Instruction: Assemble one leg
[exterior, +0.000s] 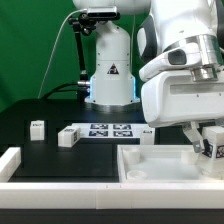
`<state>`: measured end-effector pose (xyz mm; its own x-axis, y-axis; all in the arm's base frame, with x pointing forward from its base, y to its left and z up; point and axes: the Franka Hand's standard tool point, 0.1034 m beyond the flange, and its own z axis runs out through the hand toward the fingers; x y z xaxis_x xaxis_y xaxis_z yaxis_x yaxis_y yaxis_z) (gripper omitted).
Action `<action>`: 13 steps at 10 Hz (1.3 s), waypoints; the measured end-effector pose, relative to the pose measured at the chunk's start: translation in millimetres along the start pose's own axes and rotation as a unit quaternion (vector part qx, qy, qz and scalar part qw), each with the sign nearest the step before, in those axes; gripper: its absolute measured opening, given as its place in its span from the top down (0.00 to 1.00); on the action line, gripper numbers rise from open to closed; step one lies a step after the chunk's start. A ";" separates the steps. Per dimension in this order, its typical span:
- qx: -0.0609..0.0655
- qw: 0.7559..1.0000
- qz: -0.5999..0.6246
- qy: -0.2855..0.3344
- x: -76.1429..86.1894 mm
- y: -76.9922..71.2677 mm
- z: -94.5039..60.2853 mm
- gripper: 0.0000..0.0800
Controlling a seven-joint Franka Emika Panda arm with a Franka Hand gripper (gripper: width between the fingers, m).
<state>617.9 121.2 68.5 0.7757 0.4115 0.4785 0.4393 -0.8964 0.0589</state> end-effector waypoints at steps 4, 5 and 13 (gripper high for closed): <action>0.000 1.000 0.000 0.000 -0.1 0.0 0.0 0.19; 0.000 1.000 0.000 0.000 0.0 0.0 0.0 0.19; 0.017 0.998 0.005 -0.061 8.5 -3.8 -22.8 0.19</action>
Offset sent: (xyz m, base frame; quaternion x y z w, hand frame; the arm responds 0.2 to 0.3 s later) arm 0.0000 0.0000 0.0000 0.0000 0.0000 0.0000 1.0000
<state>612.5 124.3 92.3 0.8289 0.4215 0.3678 0.4448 -0.8953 0.0236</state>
